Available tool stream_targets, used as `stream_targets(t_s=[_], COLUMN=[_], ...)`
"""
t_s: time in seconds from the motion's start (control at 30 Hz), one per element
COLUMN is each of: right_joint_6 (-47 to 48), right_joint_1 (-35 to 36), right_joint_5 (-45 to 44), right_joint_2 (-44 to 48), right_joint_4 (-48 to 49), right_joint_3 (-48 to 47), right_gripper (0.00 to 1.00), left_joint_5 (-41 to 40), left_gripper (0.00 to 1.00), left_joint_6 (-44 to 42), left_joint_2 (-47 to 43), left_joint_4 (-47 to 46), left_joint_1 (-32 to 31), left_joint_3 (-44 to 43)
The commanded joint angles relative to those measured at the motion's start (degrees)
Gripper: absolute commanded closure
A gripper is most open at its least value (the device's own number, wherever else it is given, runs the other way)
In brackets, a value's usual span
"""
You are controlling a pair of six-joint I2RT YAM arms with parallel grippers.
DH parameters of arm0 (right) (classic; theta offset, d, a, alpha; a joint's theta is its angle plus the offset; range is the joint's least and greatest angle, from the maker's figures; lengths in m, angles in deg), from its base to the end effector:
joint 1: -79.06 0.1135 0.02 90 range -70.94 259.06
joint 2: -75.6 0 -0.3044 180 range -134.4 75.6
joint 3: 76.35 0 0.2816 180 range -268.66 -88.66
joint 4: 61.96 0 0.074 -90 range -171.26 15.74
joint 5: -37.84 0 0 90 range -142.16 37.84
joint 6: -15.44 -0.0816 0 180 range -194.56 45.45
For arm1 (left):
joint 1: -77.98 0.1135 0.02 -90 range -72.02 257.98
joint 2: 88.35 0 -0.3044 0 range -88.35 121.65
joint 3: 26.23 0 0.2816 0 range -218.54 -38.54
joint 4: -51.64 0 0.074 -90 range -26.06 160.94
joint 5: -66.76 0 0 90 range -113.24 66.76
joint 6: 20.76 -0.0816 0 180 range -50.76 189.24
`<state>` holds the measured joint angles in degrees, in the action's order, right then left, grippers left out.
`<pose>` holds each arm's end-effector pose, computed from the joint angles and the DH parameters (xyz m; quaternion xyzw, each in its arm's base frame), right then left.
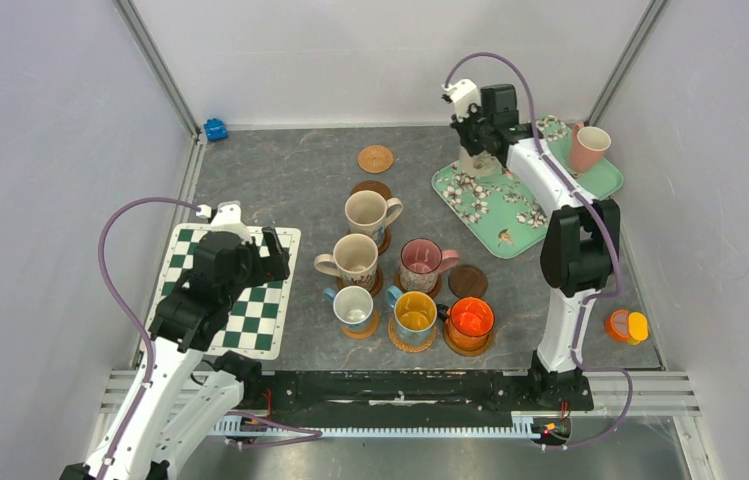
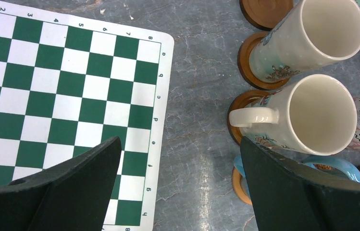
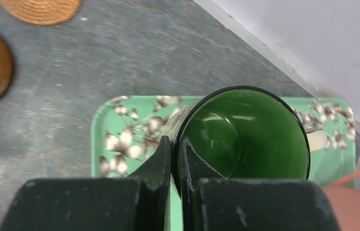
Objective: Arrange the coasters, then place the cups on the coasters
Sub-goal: Pick up the cup from the tray, then place the cup on the coaster.
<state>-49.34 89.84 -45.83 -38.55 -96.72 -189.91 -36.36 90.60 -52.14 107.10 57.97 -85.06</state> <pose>0.5412 0.1122 0.2986 -0.2982 0.8358 -0.0089 0.4609 0.1598 -0.0385 0.3184 -0.0649 0.8717 -0.0740 0.4801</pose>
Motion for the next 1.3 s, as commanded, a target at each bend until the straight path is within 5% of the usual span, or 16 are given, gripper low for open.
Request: stream_targets(t_s=[0.0, 0.67, 1.27], right_joint_6=[3.08, 5.90, -0.82], right_joint_1=[4.64, 22.32, 25.14], right_joint_5=[0.43, 1.11, 4.09], right_joint_2=[5.13, -5.29, -5.47], right_joint_4=[6.19, 15.04, 19.56], right_joint_3=[-5.30, -12.82, -9.08], right_gripper=[1.00, 1.00, 1.00], left_joint_5=[-1.14, -5.09, -5.51], left_gripper=[0.00, 0.00, 0.00], left_joint_6=[-2.29, -1.15, -0.71], left_joint_2=[-0.59, -3.04, -4.26], left_joint_4=[-2.24, -1.32, -1.41], left_joint_1=[-0.29, -0.20, -0.35], left_joint_3=[0.11, -0.06, 0.18])
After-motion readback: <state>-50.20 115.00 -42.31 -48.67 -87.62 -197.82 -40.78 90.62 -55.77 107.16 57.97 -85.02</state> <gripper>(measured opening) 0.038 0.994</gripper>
